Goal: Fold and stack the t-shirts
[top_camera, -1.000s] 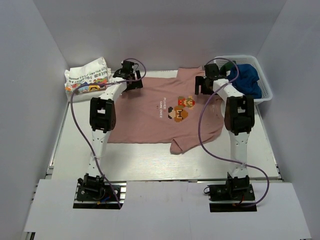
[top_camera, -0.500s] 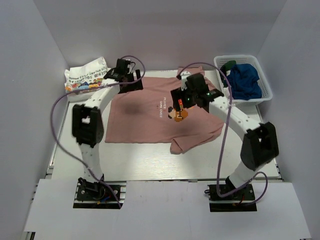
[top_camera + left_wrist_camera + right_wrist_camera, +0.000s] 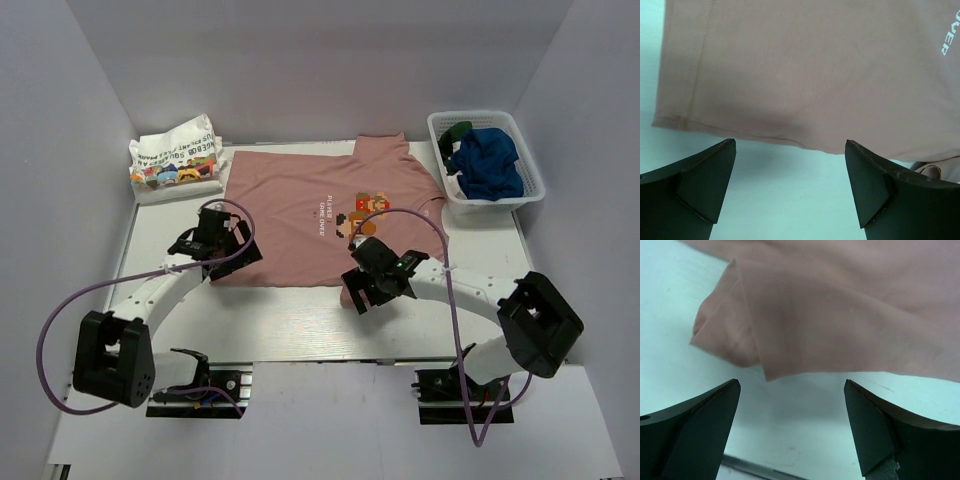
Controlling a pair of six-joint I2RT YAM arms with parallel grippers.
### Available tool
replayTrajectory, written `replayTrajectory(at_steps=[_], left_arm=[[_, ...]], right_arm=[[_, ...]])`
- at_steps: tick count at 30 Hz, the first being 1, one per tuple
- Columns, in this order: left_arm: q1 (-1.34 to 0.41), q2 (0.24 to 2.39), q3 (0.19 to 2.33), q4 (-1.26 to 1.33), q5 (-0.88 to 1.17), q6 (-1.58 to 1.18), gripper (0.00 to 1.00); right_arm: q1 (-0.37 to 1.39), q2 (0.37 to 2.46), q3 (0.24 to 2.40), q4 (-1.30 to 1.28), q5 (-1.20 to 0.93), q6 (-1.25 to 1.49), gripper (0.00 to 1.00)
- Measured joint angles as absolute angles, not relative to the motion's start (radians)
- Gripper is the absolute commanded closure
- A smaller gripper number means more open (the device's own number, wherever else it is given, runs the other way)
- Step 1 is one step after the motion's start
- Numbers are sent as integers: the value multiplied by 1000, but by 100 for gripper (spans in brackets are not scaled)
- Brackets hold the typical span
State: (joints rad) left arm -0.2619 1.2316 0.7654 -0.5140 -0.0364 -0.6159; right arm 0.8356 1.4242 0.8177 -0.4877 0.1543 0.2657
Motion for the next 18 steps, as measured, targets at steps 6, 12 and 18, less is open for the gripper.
replayTrajectory(at_steps=[6,12,18], left_arm=[[-262,1307,768,-491,-14,-638,0],[-262,1298,768,-485,-15,-644,0],[-262,1296,768,-484,-19,-645,0]], right_arm=[[876,1476,819,-453,306,328,23],[879,1517,840,-414,374,331,70],[879,1541,862,-419,414,353,100]])
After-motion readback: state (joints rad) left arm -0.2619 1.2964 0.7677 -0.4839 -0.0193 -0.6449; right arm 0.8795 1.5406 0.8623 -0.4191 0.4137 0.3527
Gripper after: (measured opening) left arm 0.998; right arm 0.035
